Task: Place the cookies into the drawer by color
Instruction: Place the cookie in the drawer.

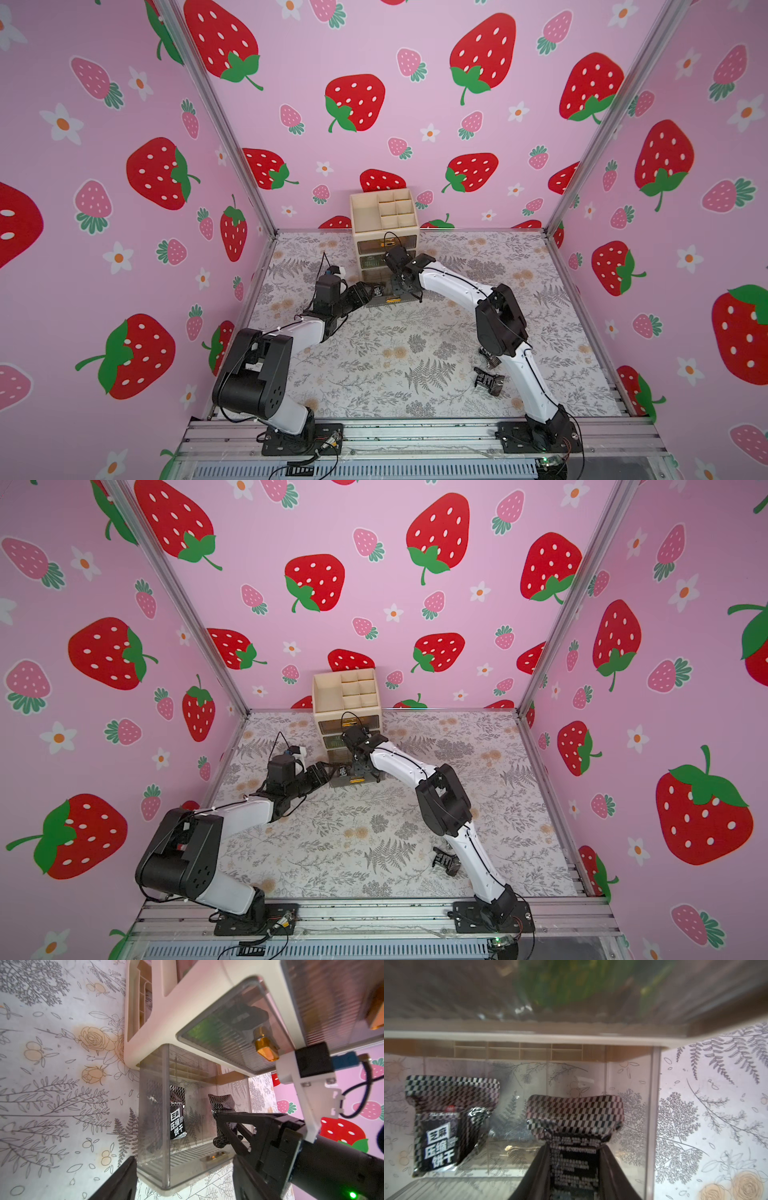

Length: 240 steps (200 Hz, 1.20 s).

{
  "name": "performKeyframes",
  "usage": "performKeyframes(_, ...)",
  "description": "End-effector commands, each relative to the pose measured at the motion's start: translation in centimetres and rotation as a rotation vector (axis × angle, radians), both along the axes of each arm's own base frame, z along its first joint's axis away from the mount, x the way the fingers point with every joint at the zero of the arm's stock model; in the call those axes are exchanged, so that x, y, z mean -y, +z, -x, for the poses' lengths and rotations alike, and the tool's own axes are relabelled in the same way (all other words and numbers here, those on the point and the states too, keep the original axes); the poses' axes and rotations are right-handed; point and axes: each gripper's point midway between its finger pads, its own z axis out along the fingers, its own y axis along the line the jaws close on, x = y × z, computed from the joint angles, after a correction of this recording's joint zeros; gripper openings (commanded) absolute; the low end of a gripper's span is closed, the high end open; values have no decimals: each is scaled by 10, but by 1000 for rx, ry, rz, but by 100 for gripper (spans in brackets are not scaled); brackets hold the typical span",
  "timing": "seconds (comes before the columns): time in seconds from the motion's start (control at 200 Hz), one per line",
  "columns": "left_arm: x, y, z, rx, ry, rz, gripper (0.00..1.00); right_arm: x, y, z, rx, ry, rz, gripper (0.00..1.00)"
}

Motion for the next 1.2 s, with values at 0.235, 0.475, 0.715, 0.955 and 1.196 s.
performKeyframes(0.235,3,-1,-7,-8,5,-78,74,12,-26,-2,-48,12,50,43)
performKeyframes(0.475,6,-1,-6,-10,-7,-62,74,12,-32,2,-93,2,9,46)
performKeyframes(0.715,4,9,-1,9,0,-61,74,-2,-7,5,-61,39,-69,46)
performKeyframes(0.955,1,32,14,43,12,-74,74,-19,60,21,49,116,-186,51)
performKeyframes(1.196,22,57,50,89,-75,-66,75,-2,98,71,30,150,-320,51)
